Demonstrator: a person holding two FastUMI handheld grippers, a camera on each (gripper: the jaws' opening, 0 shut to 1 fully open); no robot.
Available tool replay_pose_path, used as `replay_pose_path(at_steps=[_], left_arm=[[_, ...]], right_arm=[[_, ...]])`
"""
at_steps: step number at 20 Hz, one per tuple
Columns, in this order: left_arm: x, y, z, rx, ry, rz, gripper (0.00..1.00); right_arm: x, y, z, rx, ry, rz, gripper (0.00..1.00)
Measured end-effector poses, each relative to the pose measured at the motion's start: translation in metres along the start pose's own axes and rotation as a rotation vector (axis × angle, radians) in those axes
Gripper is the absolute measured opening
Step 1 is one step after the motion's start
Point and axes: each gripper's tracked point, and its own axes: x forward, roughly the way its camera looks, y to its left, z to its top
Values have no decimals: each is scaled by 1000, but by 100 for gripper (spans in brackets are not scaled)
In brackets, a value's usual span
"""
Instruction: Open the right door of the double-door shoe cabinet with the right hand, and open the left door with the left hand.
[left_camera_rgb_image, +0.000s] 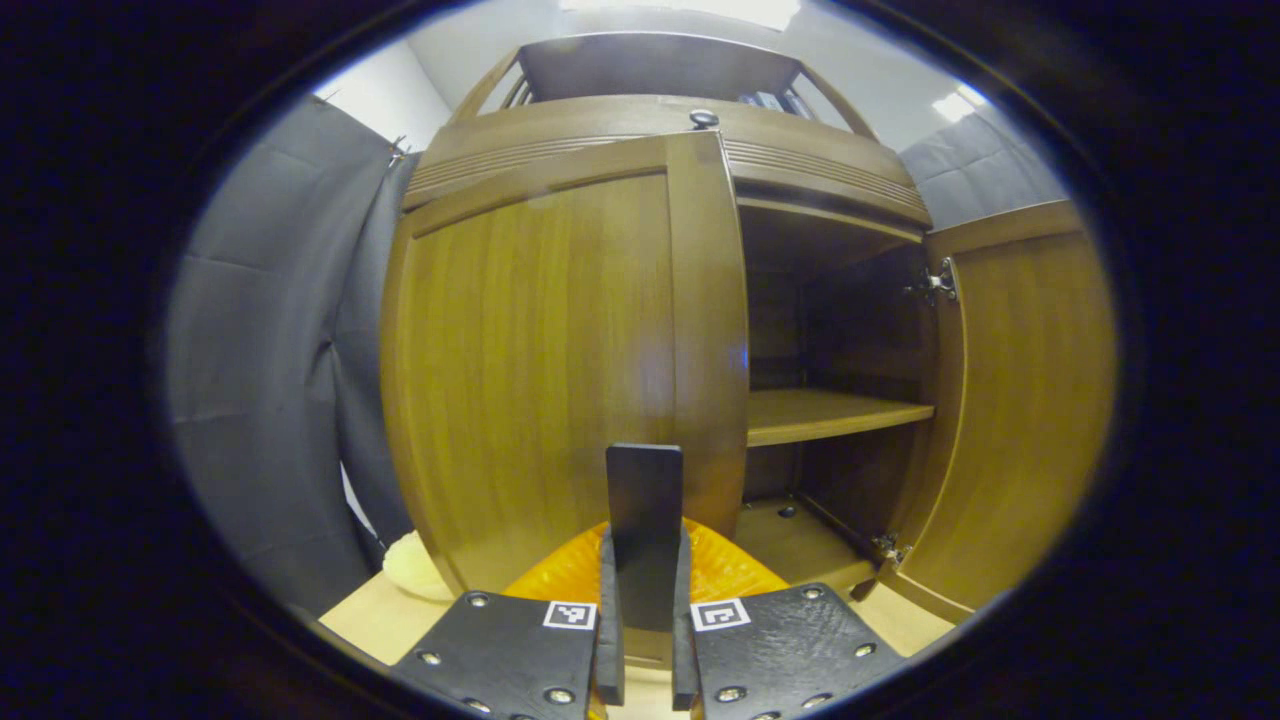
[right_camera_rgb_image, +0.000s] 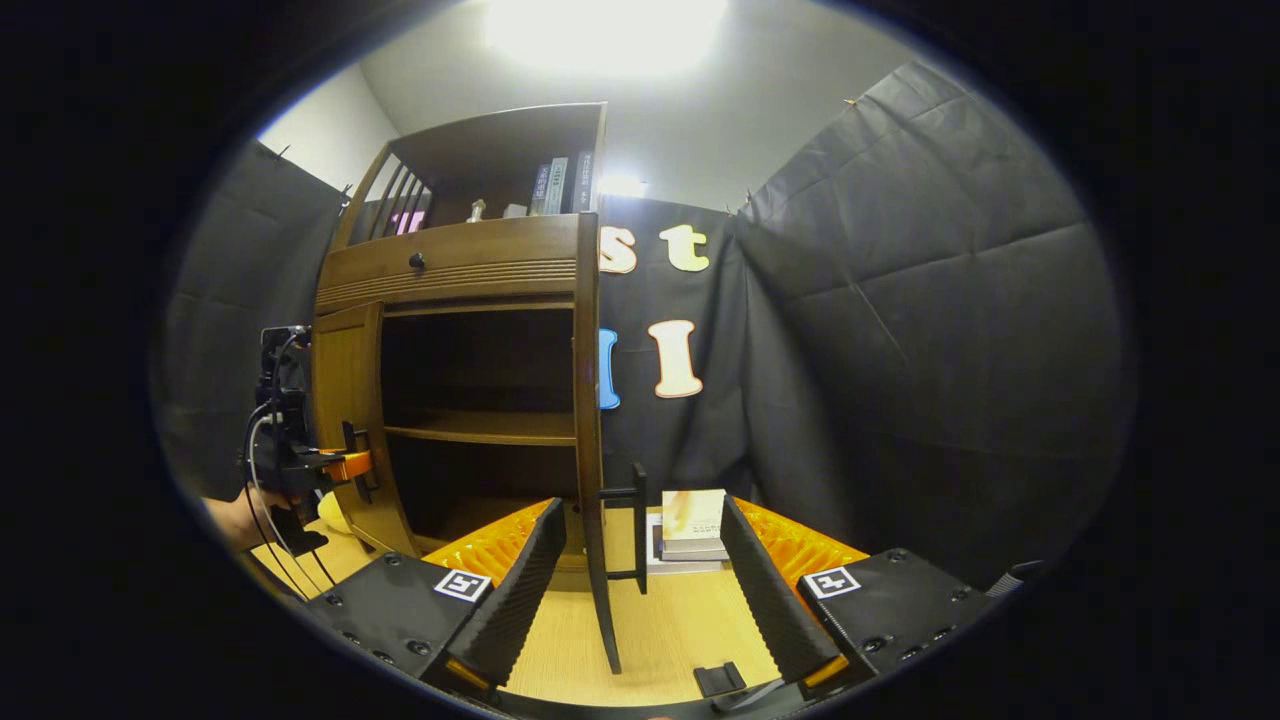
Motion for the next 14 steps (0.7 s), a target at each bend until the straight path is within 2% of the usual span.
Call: replay_pose_path(at_steps=[1,2,14], left_arm=[[-8,3,1,-4,1,2,22],[-13,4,1,-7,3,4,19],[-81,48,-5,-23,-3,44,22]], right_arm=[[1,3,-1,0,0,8,98],[1,6,0,-1,-2,14,98],[7,59,2,-4,-14,104,98]])
